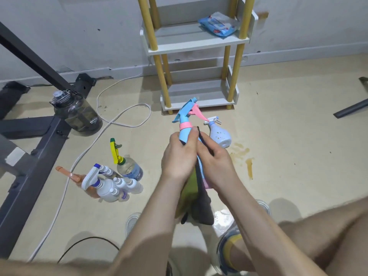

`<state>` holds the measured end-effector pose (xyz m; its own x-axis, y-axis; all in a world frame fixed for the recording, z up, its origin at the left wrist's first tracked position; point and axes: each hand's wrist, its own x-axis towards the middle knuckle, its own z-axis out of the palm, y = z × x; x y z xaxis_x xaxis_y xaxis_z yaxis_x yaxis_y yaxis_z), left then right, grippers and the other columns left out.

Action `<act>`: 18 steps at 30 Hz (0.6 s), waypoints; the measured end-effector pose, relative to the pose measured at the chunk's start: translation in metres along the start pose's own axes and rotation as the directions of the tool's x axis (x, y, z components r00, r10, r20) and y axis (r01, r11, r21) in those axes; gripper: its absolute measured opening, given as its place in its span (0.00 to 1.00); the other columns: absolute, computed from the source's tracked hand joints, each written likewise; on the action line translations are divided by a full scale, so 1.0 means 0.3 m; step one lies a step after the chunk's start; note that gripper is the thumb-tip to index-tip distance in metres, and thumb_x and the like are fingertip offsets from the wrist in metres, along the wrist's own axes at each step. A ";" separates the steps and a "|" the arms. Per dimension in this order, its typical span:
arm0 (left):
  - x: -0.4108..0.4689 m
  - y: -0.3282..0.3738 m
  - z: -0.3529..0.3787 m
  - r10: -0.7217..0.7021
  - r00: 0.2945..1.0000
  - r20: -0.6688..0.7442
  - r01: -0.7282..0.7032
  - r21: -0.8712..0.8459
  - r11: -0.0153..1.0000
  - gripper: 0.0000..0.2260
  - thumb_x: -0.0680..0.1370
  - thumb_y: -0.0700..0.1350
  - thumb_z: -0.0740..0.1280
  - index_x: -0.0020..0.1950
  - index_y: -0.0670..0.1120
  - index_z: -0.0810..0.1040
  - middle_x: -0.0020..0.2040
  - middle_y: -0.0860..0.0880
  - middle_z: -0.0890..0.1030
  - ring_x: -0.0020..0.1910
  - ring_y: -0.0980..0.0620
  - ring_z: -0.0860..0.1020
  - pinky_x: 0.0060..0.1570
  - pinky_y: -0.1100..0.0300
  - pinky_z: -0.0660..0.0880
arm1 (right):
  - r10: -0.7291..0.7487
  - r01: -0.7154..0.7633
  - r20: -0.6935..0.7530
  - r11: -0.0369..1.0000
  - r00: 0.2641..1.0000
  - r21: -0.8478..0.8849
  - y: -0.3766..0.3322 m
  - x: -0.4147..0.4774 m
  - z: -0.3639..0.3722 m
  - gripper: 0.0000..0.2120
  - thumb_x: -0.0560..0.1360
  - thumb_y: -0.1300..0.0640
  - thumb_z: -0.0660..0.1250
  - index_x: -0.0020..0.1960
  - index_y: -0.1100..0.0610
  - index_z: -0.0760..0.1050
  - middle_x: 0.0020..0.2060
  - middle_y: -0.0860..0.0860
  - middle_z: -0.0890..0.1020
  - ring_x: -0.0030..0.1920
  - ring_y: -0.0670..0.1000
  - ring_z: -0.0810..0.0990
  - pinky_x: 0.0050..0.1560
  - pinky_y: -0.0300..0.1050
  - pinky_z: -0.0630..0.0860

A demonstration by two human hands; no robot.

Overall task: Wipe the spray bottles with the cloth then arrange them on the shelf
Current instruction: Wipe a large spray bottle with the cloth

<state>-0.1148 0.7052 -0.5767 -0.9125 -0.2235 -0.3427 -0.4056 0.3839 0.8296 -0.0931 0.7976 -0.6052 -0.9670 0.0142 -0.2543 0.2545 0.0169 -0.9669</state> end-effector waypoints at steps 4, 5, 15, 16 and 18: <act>0.031 0.042 -0.071 -0.145 0.950 0.276 0.262 -0.451 0.853 0.10 0.73 0.50 0.73 0.43 0.44 0.83 0.43 0.40 0.85 0.40 0.42 0.83 0.52 0.45 0.80 | -0.097 0.104 0.054 0.983 0.994 -0.152 -0.052 -0.026 -0.033 0.18 0.80 0.49 0.62 0.69 0.39 0.72 0.57 0.31 0.79 0.56 0.31 0.76 0.60 0.33 0.72; 0.035 0.053 -0.068 -0.133 0.962 0.239 0.236 -0.478 0.846 0.08 0.73 0.47 0.73 0.43 0.43 0.82 0.41 0.41 0.84 0.37 0.43 0.82 0.49 0.47 0.80 | -0.113 0.124 0.075 0.978 0.991 -0.170 -0.067 -0.026 -0.043 0.18 0.81 0.48 0.61 0.69 0.36 0.71 0.56 0.30 0.78 0.56 0.30 0.75 0.59 0.33 0.71; 0.037 0.069 -0.023 0.099 0.986 -0.134 -0.150 -0.465 0.872 0.19 0.82 0.57 0.59 0.55 0.43 0.79 0.47 0.48 0.80 0.45 0.52 0.77 0.46 0.59 0.72 | -0.308 0.272 -0.036 0.886 0.951 -0.376 -0.029 -0.065 -0.008 0.29 0.74 0.40 0.68 0.72 0.38 0.62 0.51 0.36 0.76 0.52 0.41 0.74 0.49 0.31 0.69; 0.023 0.055 -0.009 0.182 0.981 -0.073 -0.196 -0.378 0.905 0.20 0.83 0.56 0.56 0.65 0.44 0.75 0.56 0.49 0.79 0.54 0.53 0.76 0.52 0.64 0.71 | -0.267 0.232 -0.091 0.931 0.959 -0.283 -0.023 -0.054 -0.004 0.26 0.75 0.42 0.67 0.71 0.39 0.65 0.51 0.35 0.77 0.52 0.41 0.76 0.51 0.32 0.71; -0.012 0.003 0.021 0.284 0.956 0.075 -0.272 -0.143 0.952 0.28 0.82 0.59 0.56 0.79 0.49 0.57 0.75 0.52 0.65 0.72 0.56 0.64 0.63 0.72 0.59 | -0.130 0.119 -0.197 0.991 0.972 -0.065 -0.013 -0.027 -0.010 0.22 0.76 0.43 0.64 0.70 0.42 0.69 0.53 0.38 0.81 0.53 0.41 0.79 0.55 0.41 0.75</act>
<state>-0.1121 0.7120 -0.5776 -0.9915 -0.0376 -0.1250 -0.1305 0.2977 0.9457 -0.0861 0.8004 -0.5992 -0.9709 0.2083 -0.1179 0.1377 0.0831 -0.9870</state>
